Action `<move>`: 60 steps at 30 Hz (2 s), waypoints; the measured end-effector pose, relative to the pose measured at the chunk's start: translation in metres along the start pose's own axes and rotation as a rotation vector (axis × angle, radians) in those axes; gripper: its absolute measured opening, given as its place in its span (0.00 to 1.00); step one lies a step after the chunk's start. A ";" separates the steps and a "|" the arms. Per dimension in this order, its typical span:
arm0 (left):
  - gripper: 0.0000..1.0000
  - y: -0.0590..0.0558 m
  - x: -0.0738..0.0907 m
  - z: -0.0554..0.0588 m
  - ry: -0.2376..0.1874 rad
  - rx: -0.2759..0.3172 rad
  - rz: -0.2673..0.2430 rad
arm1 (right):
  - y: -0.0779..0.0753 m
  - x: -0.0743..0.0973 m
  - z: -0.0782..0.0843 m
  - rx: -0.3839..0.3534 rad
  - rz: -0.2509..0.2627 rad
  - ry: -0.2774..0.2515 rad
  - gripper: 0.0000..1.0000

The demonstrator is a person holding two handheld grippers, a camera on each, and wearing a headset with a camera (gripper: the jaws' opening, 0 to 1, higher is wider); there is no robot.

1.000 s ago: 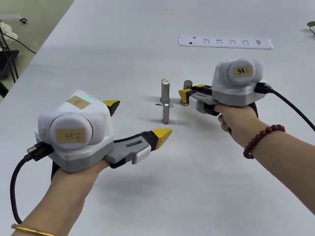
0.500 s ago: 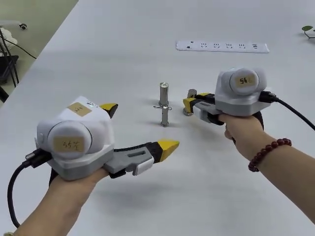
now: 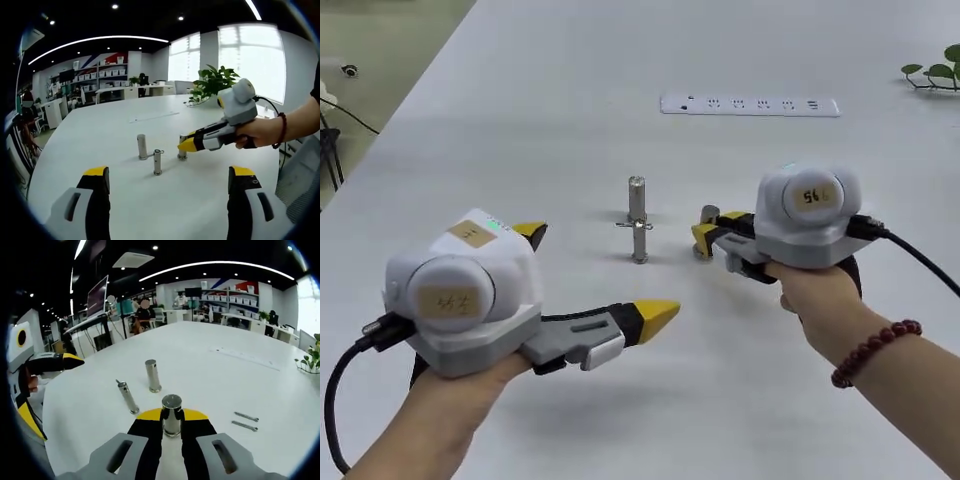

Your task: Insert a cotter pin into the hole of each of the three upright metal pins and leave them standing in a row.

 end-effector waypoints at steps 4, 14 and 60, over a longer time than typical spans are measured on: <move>0.99 -0.002 0.001 0.000 -0.001 0.000 0.009 | 0.006 0.007 -0.001 0.010 -0.002 -0.005 0.08; 0.99 -0.002 -0.001 -0.001 0.002 -0.018 0.022 | 0.017 0.012 0.003 0.034 -0.017 -0.005 0.08; 0.98 -0.007 -0.004 0.007 0.048 -0.041 0.039 | 0.032 0.020 0.019 0.072 -0.090 -0.007 0.13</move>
Point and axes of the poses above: the centre of the closed fingertips' face, and the gripper's own axes: x roughly backward along the fingers, y roughly to its left, z roughly out of its underside, the point moved 2 cm from there along x, roughly backward along the fingers, and after that the axes turned 9 degrees about x, right-handed, at the moved point
